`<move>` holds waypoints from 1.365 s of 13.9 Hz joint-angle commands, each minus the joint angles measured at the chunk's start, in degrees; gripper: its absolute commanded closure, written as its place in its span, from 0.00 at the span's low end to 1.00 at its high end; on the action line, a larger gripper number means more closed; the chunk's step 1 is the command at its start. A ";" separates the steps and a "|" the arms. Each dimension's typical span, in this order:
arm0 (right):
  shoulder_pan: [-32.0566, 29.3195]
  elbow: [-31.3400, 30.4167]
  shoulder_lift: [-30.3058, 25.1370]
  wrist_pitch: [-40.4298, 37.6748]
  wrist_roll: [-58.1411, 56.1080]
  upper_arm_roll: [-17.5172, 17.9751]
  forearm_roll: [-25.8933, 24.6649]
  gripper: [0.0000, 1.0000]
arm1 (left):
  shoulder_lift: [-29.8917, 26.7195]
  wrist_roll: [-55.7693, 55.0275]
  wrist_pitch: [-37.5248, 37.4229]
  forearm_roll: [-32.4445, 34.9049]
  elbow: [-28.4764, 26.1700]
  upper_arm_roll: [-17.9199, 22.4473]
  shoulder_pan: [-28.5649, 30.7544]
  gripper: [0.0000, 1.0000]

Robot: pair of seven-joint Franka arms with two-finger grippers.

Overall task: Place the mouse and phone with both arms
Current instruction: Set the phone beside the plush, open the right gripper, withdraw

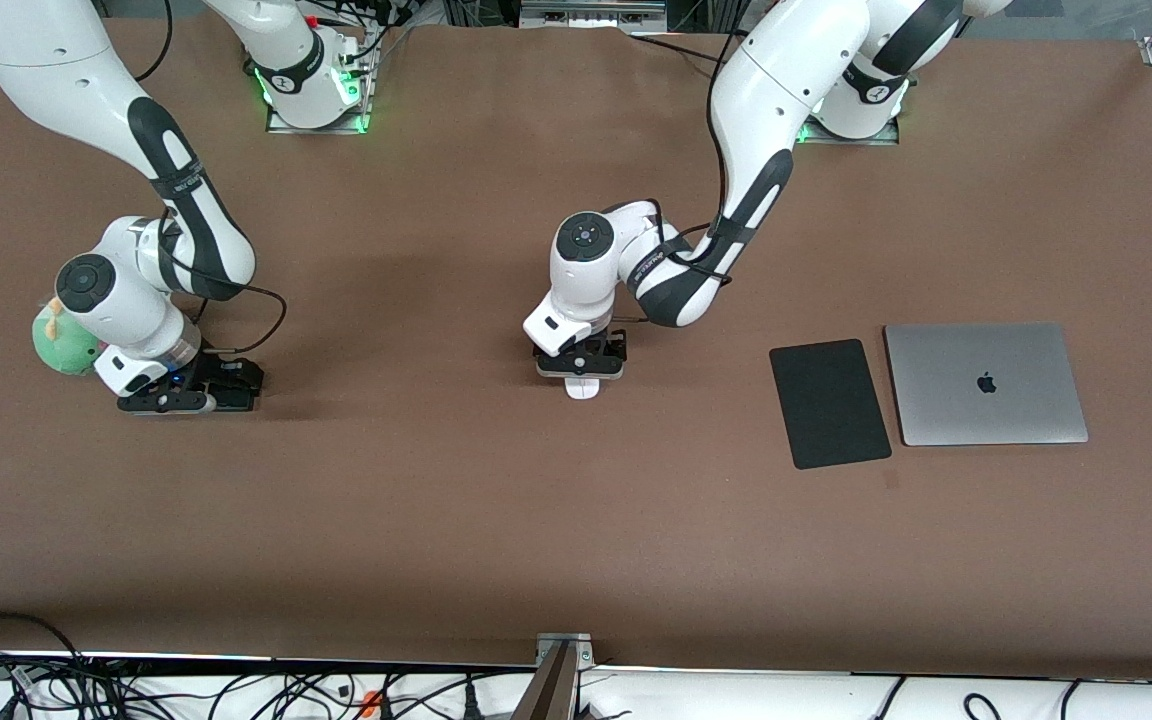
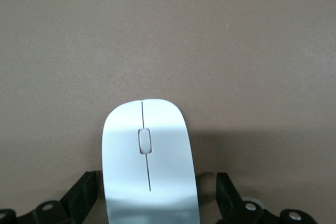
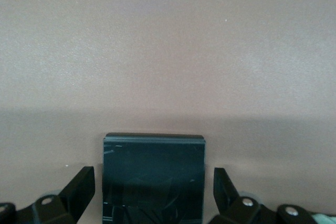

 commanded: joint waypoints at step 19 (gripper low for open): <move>-0.83 32.05 -26.01 -61.73 -1.19 0.87 1.47 0.00 | -17.15 14.98 -0.70 -0.18 -18.88 0.36 18.94 0.52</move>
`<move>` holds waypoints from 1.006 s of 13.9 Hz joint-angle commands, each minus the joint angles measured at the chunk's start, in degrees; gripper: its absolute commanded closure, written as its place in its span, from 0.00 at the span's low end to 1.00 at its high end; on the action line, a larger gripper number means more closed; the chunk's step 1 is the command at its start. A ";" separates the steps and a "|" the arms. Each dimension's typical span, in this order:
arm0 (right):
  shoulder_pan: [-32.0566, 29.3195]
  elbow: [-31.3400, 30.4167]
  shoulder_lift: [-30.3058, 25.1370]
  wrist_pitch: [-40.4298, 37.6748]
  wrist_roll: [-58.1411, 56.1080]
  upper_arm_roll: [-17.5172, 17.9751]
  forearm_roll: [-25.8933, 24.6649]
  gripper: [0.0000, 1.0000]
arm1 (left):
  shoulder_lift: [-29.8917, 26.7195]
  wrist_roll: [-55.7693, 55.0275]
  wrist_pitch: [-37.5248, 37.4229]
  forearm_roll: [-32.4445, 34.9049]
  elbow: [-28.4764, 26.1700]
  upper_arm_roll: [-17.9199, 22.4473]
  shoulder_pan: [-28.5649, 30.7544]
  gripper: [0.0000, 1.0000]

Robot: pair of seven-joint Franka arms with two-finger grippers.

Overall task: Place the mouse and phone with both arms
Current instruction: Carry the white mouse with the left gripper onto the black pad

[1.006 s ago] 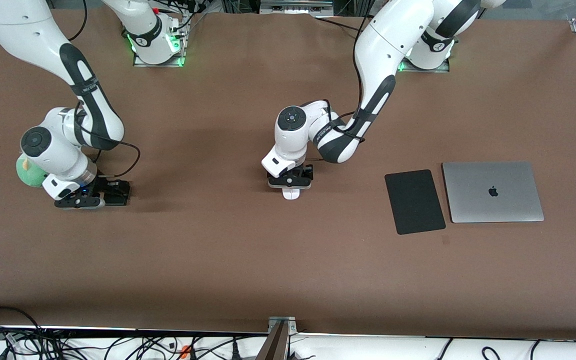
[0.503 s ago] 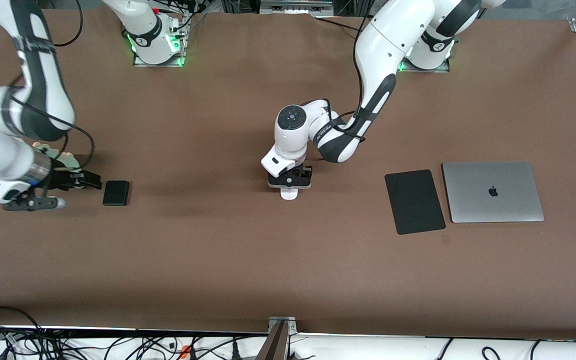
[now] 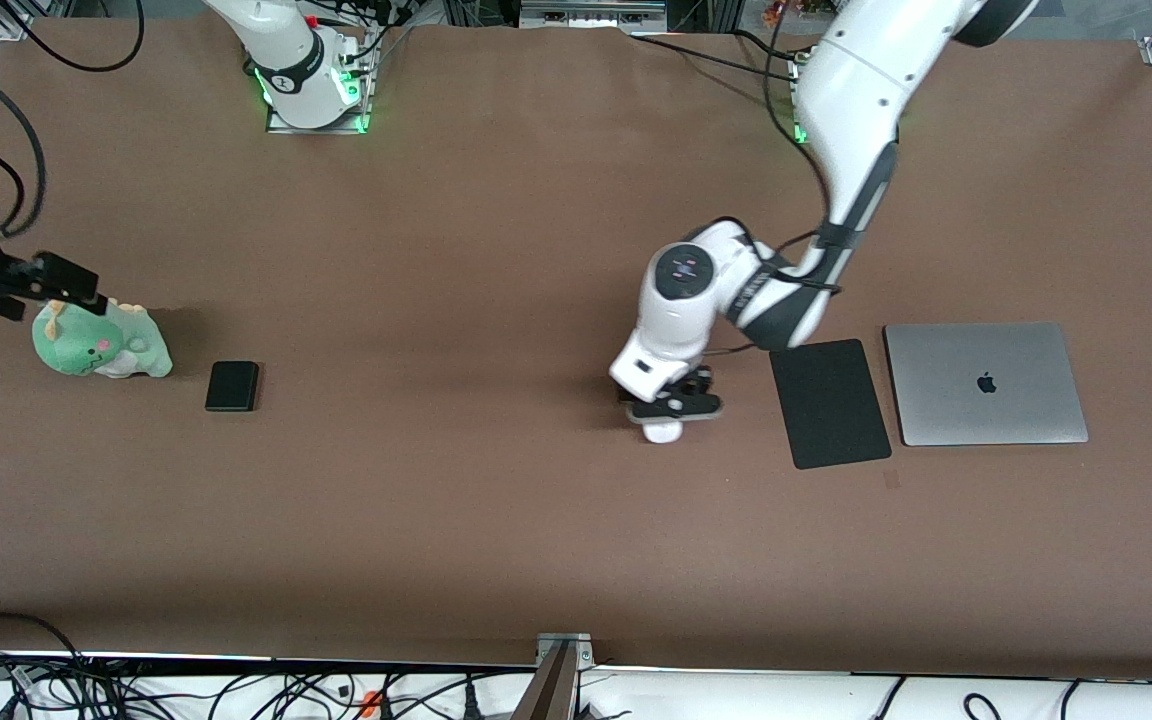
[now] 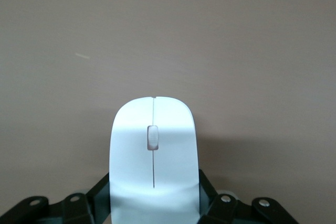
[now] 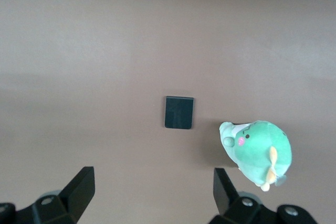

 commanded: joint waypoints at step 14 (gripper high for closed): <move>-0.72 0.85 -3.70 -0.66 0.51 0.33 -2.49 0.00 | -10.55 26.79 5.44 -3.07 -22.73 -0.38 23.09 0.42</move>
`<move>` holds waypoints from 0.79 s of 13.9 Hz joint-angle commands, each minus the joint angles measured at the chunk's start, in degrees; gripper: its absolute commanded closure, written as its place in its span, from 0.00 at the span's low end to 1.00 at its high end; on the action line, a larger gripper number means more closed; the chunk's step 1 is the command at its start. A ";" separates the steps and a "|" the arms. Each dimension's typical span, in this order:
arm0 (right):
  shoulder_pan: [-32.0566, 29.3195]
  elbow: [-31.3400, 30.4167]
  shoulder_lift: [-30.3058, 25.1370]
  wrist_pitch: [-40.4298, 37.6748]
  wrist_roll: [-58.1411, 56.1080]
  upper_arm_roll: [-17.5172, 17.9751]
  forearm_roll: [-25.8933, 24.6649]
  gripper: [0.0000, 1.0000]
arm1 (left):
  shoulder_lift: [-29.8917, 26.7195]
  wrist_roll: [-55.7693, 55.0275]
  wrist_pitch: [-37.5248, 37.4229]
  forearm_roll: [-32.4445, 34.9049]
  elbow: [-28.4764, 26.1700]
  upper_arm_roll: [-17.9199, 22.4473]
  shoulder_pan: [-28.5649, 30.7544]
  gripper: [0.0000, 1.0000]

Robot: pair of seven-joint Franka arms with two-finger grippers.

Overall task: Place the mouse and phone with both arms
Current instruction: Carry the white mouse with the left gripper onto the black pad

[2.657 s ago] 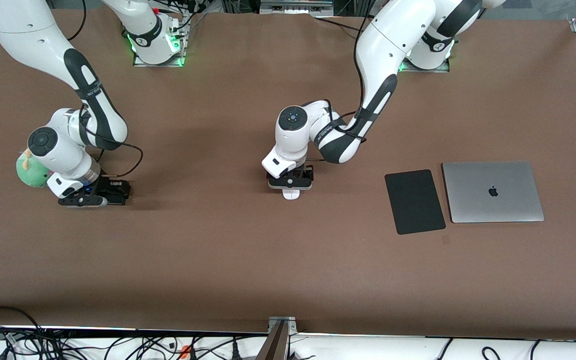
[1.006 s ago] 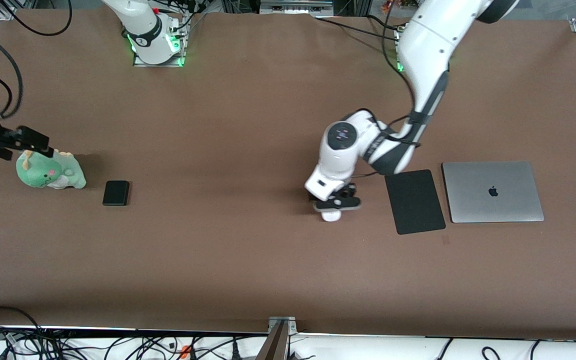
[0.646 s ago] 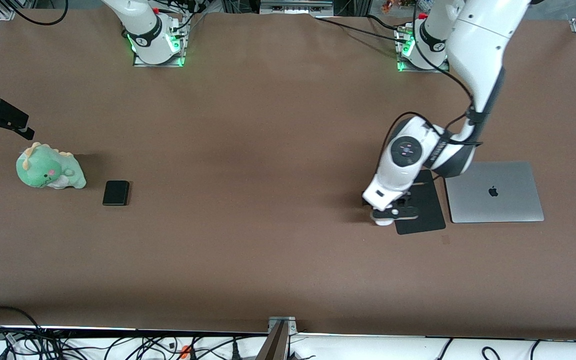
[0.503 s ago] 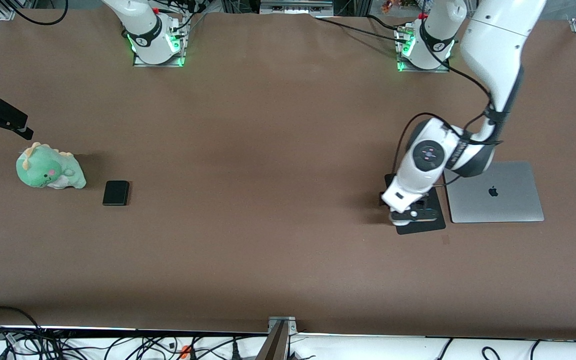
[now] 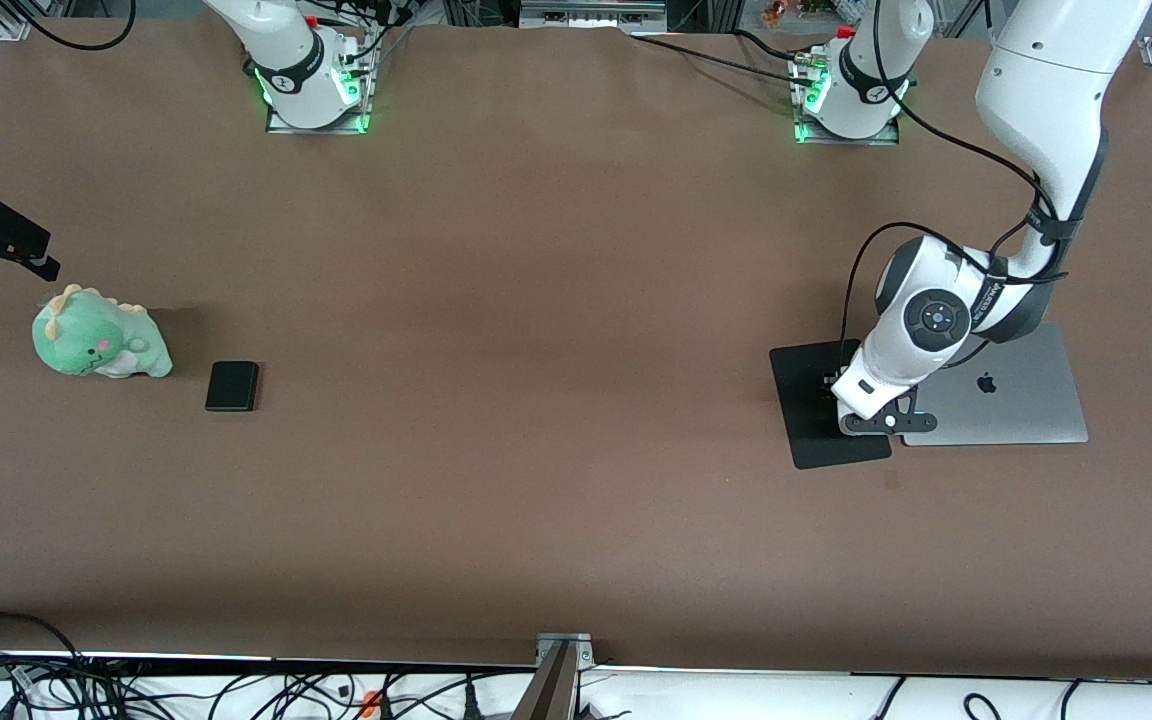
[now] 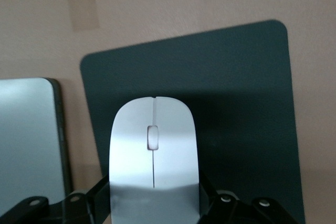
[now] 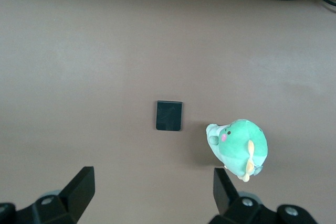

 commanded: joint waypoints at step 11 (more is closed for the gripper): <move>-0.57 0.87 -0.27 -0.47 0.35 0.39 -0.54 0.00 | -3.17 1.34 3.16 -3.75 -1.91 -0.42 -0.53 0.00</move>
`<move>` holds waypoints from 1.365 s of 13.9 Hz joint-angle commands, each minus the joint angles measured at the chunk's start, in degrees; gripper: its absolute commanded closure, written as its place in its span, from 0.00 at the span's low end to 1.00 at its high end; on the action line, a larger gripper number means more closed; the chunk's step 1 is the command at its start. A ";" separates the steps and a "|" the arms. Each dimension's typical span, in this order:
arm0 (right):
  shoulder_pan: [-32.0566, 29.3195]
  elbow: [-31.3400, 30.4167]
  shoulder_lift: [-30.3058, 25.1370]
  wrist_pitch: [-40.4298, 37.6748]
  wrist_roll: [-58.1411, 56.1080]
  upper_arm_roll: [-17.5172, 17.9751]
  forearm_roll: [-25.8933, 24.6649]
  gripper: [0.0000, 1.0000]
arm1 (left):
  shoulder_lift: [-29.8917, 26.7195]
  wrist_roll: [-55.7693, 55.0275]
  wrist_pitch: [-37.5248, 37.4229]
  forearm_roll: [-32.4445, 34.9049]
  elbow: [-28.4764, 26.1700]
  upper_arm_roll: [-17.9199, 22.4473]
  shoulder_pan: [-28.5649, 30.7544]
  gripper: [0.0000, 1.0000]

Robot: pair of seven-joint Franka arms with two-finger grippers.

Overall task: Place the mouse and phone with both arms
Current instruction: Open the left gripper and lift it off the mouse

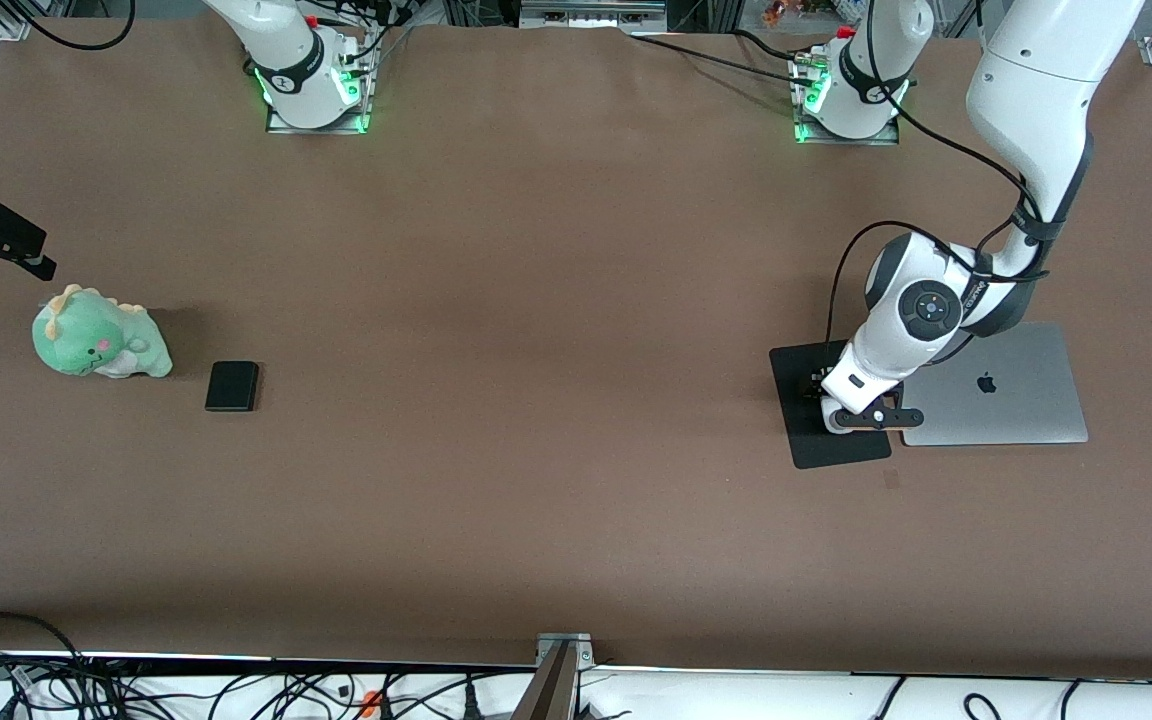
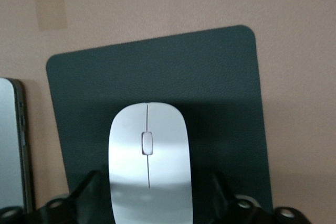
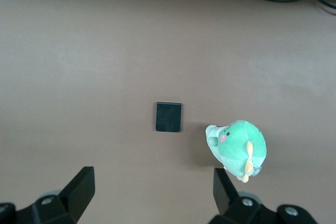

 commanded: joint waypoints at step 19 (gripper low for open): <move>-0.51 0.61 -0.35 -0.74 0.33 0.39 -0.54 0.00 | -33.93 15.14 -54.59 -15.85 19.01 1.26 3.75 0.00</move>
